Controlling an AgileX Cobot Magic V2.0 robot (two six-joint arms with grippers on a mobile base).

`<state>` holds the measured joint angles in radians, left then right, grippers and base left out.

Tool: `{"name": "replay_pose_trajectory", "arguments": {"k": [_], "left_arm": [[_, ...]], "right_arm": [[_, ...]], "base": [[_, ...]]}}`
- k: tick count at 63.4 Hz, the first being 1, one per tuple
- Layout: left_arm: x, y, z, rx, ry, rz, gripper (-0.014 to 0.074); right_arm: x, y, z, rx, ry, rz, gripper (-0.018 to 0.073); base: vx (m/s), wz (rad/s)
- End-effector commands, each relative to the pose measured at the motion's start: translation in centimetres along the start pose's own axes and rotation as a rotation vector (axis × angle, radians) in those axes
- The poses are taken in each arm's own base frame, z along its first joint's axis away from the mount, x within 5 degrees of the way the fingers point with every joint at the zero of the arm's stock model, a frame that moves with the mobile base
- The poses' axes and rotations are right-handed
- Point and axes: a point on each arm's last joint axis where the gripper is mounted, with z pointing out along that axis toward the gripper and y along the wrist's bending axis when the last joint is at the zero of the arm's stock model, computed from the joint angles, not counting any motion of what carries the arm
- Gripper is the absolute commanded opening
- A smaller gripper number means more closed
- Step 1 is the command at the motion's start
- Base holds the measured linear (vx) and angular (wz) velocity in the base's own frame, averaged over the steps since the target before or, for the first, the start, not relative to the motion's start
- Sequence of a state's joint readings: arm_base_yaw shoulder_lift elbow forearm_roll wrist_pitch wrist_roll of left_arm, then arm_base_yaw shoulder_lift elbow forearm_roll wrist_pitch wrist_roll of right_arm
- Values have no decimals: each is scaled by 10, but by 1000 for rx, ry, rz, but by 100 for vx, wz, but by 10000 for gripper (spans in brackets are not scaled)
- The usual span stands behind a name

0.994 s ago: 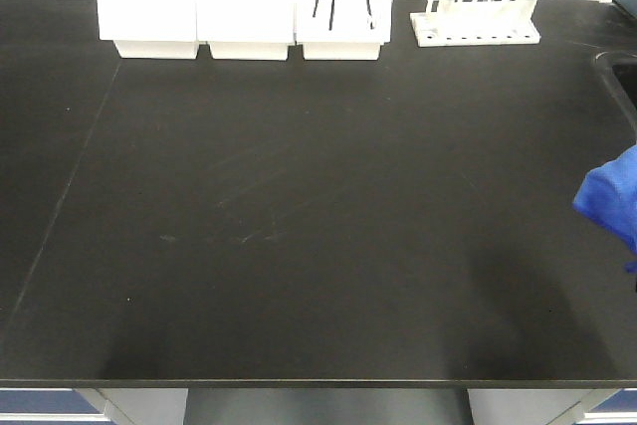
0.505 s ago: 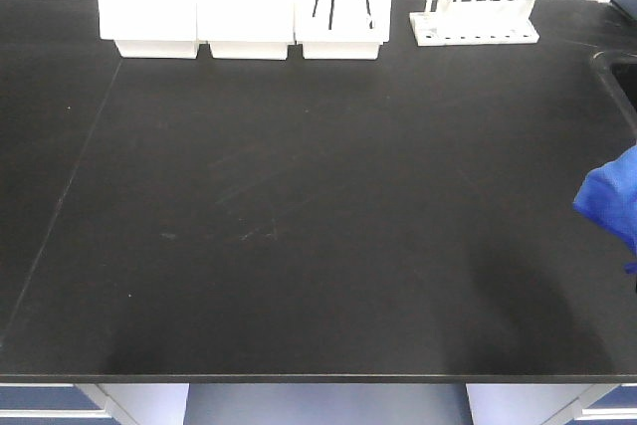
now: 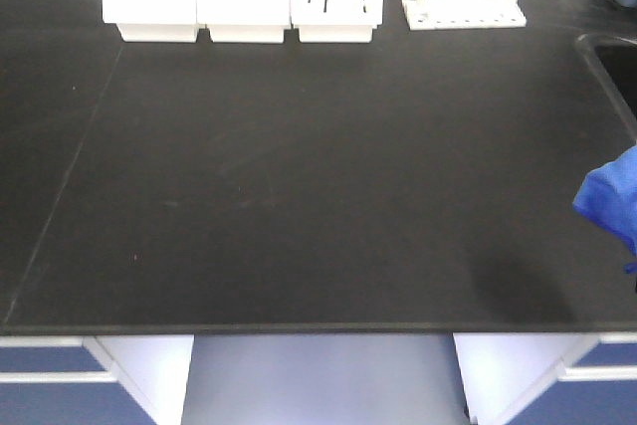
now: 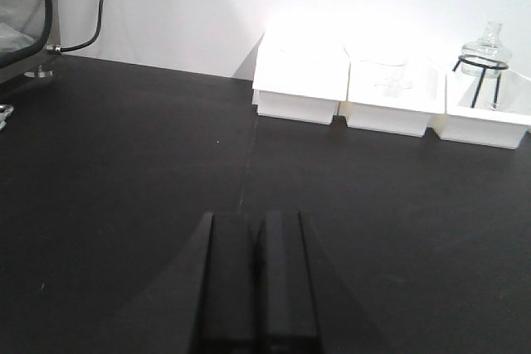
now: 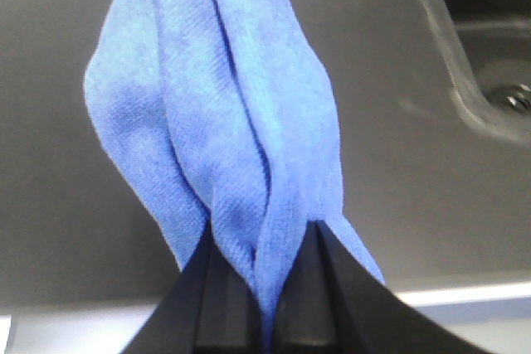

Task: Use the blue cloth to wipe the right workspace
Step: 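Drive the base backward and turn while holding the cloth in the right gripper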

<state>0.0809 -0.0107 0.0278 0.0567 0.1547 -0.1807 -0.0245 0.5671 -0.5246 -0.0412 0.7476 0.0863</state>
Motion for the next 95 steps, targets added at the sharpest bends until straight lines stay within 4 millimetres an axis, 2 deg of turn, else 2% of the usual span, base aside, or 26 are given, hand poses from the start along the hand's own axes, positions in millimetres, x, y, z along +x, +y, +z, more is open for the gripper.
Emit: {"name": "replay_pose_trajectory", "arguments": {"k": [1,95], "left_arm": [[2,0,0,17,-67,-15,-6],[2,0,0,17,-67,-15,-6]], "right_arm": [[-14,0,-6,-2,-95,-7,0],[-13,0,-6,-1,-83,-7,0]], "base": [[-21,-7],[-30,1]]}}
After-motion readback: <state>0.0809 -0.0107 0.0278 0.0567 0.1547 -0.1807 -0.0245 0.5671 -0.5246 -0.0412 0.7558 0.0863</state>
